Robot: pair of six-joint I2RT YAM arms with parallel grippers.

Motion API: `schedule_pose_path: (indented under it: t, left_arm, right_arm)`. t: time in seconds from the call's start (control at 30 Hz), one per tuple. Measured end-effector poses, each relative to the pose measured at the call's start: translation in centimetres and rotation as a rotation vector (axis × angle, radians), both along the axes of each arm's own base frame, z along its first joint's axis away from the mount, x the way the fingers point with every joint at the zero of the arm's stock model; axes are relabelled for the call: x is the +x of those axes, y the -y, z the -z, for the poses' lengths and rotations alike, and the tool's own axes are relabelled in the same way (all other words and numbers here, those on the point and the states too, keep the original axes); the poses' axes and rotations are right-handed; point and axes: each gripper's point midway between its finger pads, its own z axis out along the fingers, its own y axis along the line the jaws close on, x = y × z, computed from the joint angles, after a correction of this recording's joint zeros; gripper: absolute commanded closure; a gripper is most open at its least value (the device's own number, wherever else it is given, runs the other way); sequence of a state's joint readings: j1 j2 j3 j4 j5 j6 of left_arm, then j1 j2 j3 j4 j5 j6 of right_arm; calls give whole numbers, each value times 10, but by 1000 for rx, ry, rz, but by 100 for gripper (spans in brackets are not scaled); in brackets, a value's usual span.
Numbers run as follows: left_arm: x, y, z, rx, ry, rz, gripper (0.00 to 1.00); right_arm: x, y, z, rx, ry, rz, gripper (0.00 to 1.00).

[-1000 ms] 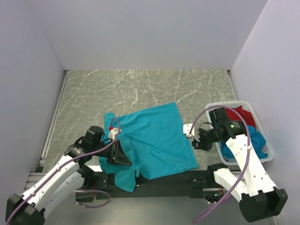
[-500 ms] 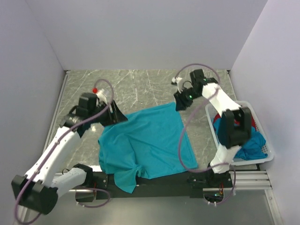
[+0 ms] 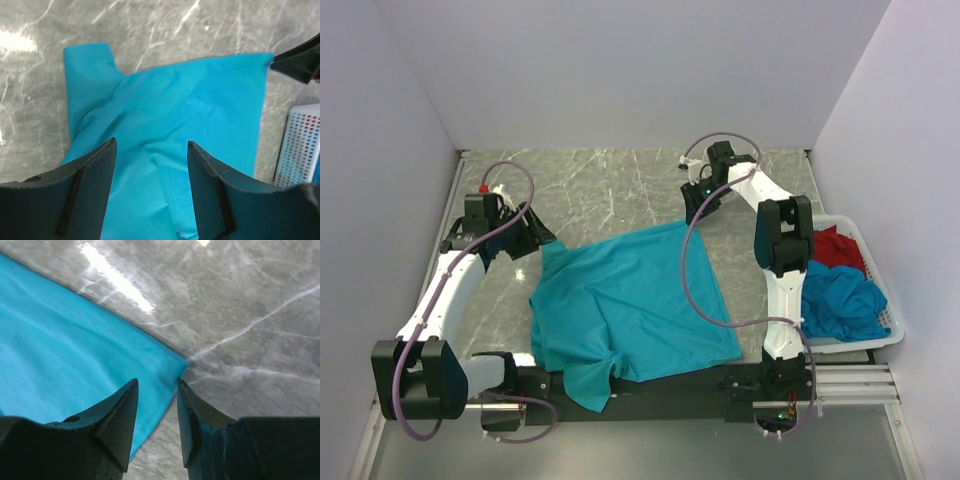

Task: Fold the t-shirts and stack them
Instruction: Flatten the tshirt out

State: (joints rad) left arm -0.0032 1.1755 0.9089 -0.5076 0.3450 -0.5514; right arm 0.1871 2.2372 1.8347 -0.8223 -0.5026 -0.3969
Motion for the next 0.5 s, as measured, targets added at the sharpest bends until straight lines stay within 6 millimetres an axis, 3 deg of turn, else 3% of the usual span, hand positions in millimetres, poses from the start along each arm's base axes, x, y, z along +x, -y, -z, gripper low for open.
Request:
schedule_pose_path:
  t: [0.2, 0.4, 0.5]
  left_arm:
    - [-7, -6, 18, 1, -35, -7, 37]
    - [-6, -5, 17, -2, -26, -5, 37]
    - [-3, -8, 17, 4, -20, -16, 38]
  right_arm:
    - [8, 6, 12, -45, -7, 24, 55]
    - [18, 5, 16, -64, 1, 26, 54]
    - [22, 2, 15, -62, 4, 20, 60]
